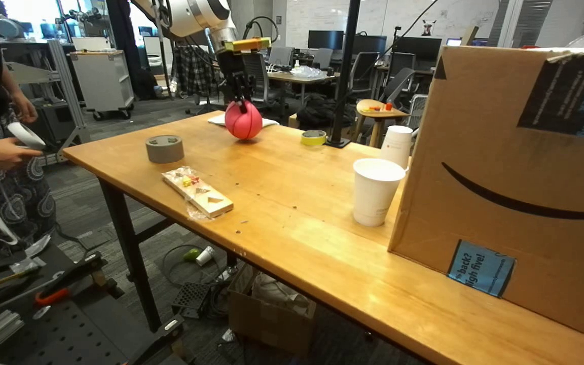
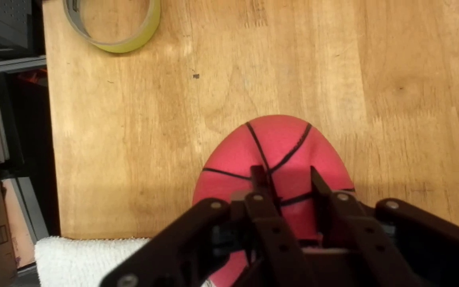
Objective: Put the white ball in the cup then put the ball over the masking tape
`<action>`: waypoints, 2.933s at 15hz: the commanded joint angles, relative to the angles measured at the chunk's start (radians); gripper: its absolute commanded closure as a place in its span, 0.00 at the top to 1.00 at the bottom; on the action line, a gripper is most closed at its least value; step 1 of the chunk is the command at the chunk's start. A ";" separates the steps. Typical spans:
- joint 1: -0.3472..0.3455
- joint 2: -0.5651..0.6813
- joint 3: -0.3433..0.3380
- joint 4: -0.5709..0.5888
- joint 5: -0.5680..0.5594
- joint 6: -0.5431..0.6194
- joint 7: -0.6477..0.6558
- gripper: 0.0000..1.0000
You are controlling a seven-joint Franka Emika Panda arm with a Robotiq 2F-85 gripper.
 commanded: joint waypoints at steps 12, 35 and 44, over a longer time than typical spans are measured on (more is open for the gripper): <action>-0.028 -0.541 0.054 -0.649 -0.041 0.012 0.306 0.08; 0.028 -0.760 0.311 -0.896 -0.026 0.116 0.541 0.08; 0.008 -0.724 0.287 -0.930 -0.057 0.191 0.518 0.08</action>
